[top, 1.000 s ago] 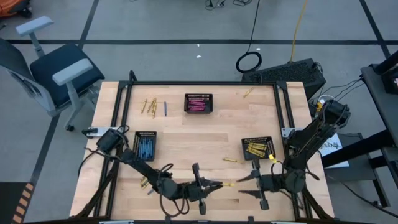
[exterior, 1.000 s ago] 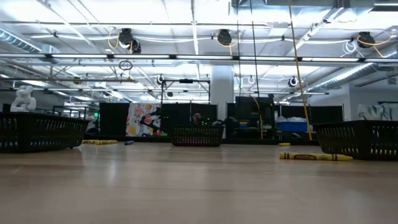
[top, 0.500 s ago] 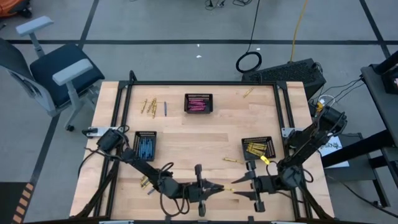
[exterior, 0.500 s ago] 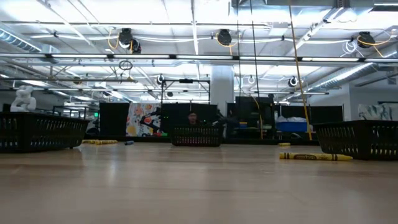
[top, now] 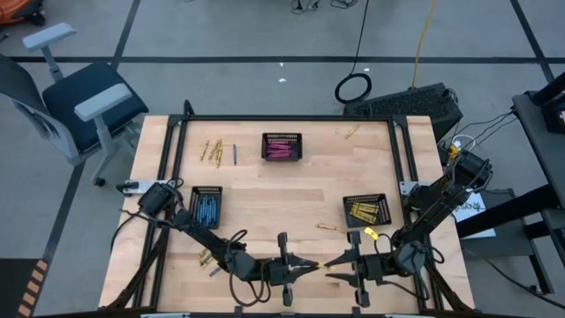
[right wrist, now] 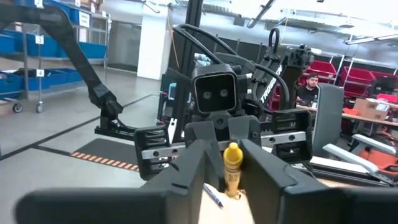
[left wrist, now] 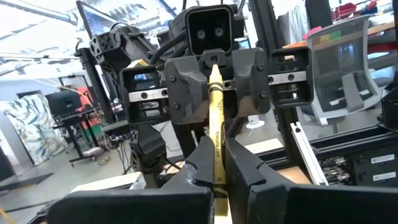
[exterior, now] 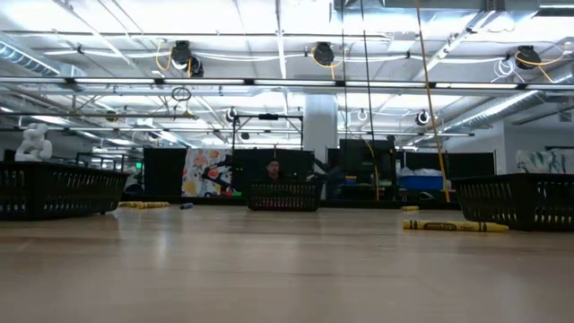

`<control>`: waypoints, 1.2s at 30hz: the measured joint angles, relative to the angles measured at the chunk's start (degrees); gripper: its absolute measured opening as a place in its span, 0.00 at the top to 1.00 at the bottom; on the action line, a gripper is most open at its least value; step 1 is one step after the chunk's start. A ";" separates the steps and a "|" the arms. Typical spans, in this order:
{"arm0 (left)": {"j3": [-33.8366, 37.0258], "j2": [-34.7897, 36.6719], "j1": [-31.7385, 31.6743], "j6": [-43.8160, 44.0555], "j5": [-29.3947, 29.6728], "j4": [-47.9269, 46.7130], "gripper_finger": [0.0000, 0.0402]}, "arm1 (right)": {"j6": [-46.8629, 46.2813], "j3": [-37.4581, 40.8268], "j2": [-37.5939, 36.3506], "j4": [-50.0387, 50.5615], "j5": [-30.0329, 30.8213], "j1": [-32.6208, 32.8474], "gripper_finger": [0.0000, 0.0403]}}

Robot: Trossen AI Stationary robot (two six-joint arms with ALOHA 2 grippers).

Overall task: Sort crayons
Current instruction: Put the yellow crayon into the bottom right black bin

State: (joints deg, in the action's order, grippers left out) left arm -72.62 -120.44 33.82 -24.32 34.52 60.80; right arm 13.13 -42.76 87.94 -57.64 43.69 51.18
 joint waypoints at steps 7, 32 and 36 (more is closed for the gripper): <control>0.00 0.00 0.07 0.27 -0.22 -0.15 0.97 | 0.26 0.00 -0.04 0.45 0.42 0.00 0.98; -0.04 0.11 -3.73 19.90 17.06 -32.66 0.41 | -55.31 -0.02 -19.87 70.64 14.70 2.73 1.00; -0.02 0.09 -3.65 25.05 16.62 -35.40 0.41 | -75.17 -0.04 -24.03 96.54 8.92 -1.45 1.00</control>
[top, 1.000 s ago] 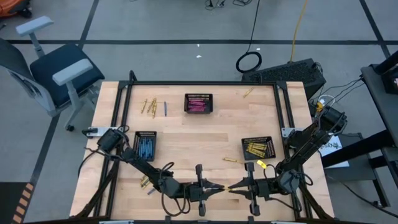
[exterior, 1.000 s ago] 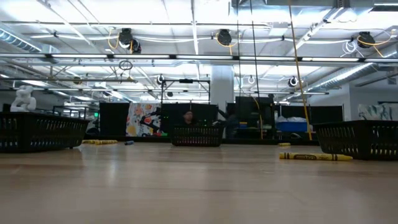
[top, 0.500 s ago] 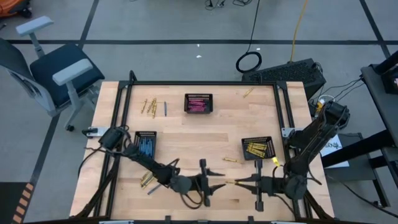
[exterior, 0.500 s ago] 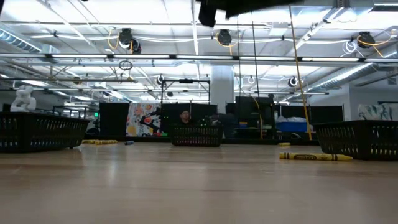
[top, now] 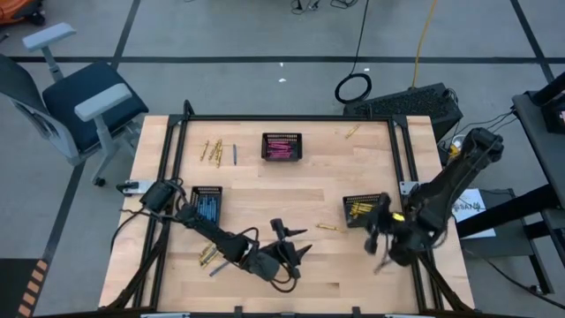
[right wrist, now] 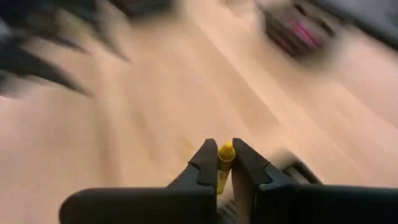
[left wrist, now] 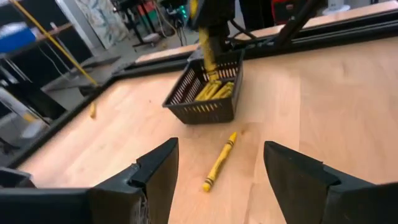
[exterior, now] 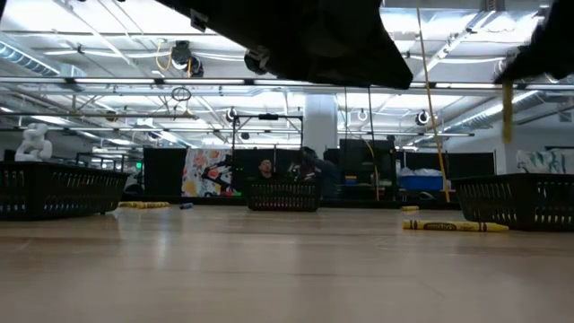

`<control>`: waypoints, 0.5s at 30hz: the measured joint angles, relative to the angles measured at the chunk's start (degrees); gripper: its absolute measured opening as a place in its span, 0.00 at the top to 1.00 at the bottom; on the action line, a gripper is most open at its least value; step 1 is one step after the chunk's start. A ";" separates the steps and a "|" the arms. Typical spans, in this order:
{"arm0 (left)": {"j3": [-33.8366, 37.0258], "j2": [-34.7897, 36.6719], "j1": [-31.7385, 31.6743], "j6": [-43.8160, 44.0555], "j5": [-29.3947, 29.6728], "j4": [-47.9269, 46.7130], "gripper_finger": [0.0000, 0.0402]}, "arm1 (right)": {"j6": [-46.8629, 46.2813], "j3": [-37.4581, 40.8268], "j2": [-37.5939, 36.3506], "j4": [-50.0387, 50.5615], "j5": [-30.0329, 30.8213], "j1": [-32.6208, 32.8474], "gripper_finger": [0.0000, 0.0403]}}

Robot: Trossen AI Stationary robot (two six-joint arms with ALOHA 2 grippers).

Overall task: Sort crayons
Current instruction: Put the yellow crayon into the bottom right black bin

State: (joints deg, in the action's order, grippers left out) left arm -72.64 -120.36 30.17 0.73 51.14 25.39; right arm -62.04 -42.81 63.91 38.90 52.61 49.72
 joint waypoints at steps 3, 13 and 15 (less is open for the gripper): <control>0.00 -0.01 -0.04 1.99 -0.89 -1.14 0.41 | -10.62 0.02 -0.25 15.93 -7.08 -3.90 1.00; 0.00 -0.02 -0.04 1.97 -1.17 -0.88 0.42 | -4.76 0.02 3.46 26.71 -23.52 -12.55 1.00; 0.00 -0.02 -0.04 1.97 -1.19 -0.90 0.42 | -1.74 0.02 4.14 25.49 -24.76 -13.66 0.99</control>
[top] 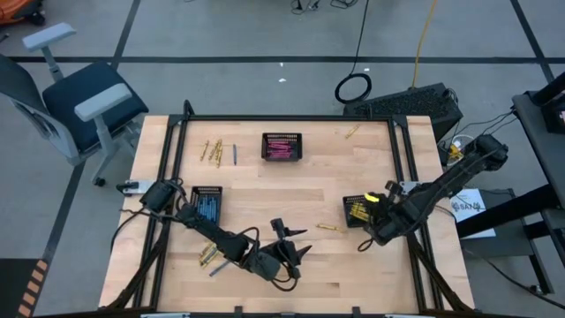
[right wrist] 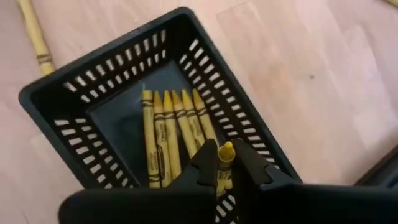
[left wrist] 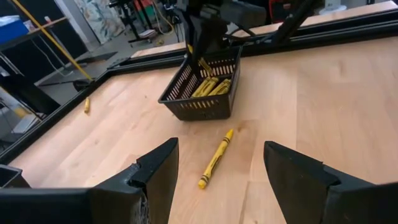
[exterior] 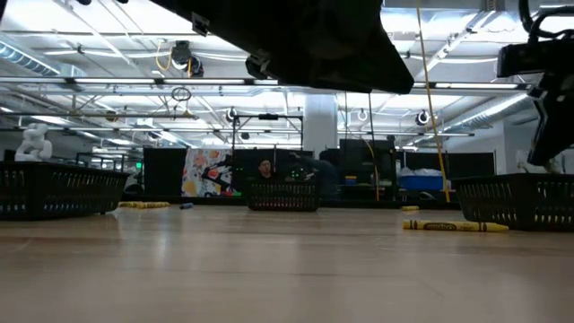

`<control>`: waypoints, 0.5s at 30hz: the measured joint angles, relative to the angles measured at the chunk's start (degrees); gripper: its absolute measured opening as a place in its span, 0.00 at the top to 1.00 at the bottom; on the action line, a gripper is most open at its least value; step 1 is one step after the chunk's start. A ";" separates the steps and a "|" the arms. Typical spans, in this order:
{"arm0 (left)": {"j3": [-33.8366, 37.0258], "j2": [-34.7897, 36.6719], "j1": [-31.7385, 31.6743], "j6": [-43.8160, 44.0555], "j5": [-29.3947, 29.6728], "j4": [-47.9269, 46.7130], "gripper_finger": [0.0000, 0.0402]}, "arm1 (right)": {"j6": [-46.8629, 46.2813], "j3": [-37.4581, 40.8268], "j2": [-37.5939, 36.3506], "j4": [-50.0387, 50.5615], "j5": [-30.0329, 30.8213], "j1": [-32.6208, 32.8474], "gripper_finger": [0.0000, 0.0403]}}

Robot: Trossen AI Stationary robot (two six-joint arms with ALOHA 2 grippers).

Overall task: Sort crayons
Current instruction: Put the yellow crayon into the bottom right black bin

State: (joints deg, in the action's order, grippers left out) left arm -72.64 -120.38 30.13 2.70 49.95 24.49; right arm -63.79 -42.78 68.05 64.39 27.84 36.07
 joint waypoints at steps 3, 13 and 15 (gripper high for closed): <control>0.00 0.00 0.00 -0.02 0.00 0.02 0.42 | 3.74 0.00 1.29 -1.26 -1.12 -1.29 0.99; 0.00 -0.01 0.00 -0.01 -0.17 -0.04 0.42 | 10.43 0.00 6.69 -6.19 -2.56 -3.42 0.87; 0.00 -0.02 0.00 -0.01 -0.17 -0.07 0.42 | 10.67 0.04 7.33 -6.00 -2.54 -3.45 0.80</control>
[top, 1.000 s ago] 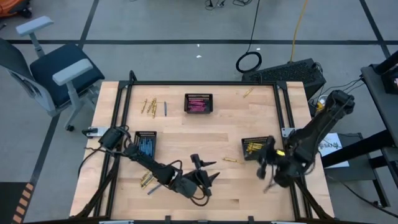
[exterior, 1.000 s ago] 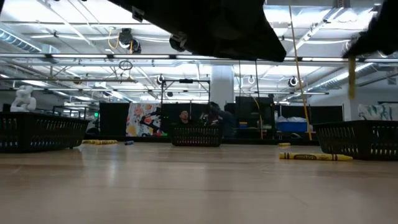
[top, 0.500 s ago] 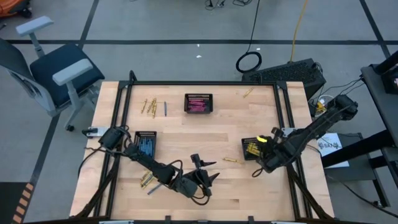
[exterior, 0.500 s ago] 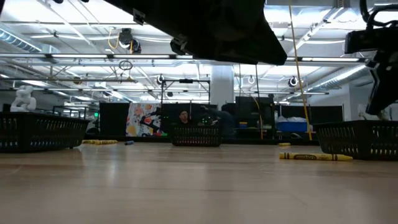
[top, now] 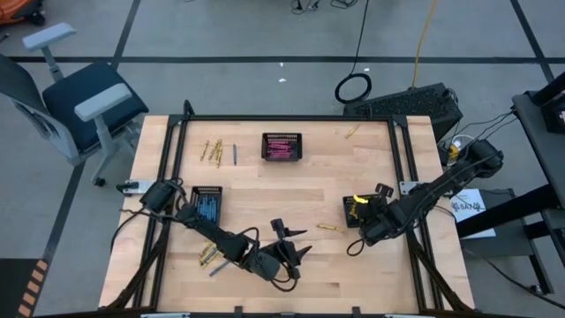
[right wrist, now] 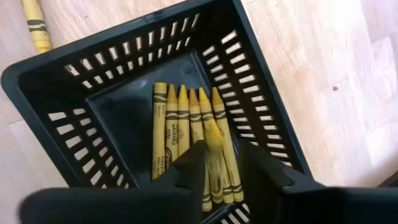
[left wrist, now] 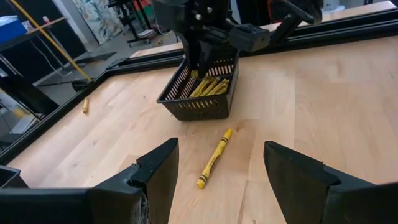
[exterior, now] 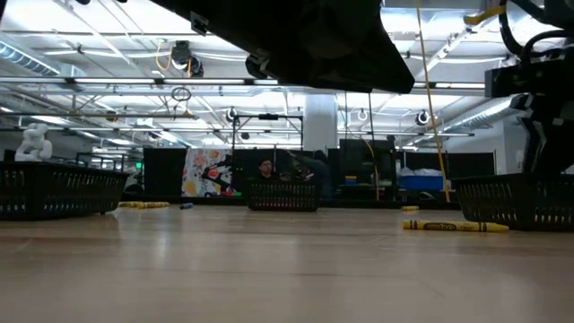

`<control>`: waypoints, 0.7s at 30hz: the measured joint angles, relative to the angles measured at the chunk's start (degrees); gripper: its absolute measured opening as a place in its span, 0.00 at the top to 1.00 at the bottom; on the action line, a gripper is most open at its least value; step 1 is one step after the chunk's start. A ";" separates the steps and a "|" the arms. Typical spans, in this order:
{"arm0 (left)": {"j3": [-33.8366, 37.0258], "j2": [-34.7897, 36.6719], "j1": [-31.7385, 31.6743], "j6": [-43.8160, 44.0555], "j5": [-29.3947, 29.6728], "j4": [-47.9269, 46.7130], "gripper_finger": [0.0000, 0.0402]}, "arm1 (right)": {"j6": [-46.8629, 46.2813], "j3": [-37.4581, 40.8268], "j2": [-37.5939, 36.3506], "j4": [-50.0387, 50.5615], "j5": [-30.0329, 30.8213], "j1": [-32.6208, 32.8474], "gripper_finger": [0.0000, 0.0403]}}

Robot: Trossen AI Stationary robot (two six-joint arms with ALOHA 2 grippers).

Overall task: Sort crayons
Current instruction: Put the yellow crayon into the bottom right black bin, then put the bottom blue crayon into the bottom left black bin

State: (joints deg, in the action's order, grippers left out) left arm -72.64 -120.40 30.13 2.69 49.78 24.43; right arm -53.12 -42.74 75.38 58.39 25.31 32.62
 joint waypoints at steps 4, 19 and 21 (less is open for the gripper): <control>0.00 0.00 0.00 -0.01 0.00 -0.13 0.42 | -1.33 0.00 -1.19 0.54 1.17 0.53 0.70; -1.18 9.32 5.58 -13.06 2.49 0.24 0.42 | 10.09 0.00 -1.49 -40.08 36.40 17.09 0.72; -1.15 11.56 7.54 -16.00 3.05 0.00 0.42 | 16.95 0.00 1.51 -49.08 36.97 18.16 0.73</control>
State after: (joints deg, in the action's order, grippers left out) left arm -73.79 -108.84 37.67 -13.30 52.83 24.43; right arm -36.17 -42.75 76.89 9.31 62.27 50.79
